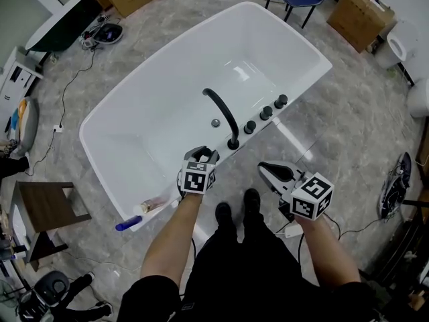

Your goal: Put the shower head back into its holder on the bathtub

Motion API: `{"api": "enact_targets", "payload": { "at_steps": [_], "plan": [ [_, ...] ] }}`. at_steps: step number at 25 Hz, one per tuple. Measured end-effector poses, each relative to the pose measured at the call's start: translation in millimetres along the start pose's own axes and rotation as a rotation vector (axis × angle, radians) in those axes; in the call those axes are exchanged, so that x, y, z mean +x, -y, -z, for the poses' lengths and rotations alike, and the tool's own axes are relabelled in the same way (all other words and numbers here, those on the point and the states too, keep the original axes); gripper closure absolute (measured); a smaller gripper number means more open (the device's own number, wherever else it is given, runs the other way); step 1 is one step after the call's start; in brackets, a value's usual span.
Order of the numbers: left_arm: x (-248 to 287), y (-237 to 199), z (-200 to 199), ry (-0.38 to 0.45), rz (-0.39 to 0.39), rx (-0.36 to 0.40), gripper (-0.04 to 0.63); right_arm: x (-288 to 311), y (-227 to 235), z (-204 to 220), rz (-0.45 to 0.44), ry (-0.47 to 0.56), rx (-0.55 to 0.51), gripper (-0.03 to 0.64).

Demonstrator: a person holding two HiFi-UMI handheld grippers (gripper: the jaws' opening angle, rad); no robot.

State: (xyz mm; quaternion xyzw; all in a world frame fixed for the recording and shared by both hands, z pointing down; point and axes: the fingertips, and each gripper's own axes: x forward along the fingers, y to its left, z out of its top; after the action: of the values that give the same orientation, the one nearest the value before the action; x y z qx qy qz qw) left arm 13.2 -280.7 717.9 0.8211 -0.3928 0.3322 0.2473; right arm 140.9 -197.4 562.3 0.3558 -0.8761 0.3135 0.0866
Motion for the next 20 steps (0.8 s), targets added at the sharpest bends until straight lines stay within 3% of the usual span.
{"api": "enact_targets", "payload": {
  "at_steps": [20],
  "plan": [
    [27, -4, 33, -0.115, 0.018, 0.036, 0.445, -4, 9, 8, 0.008, -0.005, 0.049, 0.592]
  ]
}}
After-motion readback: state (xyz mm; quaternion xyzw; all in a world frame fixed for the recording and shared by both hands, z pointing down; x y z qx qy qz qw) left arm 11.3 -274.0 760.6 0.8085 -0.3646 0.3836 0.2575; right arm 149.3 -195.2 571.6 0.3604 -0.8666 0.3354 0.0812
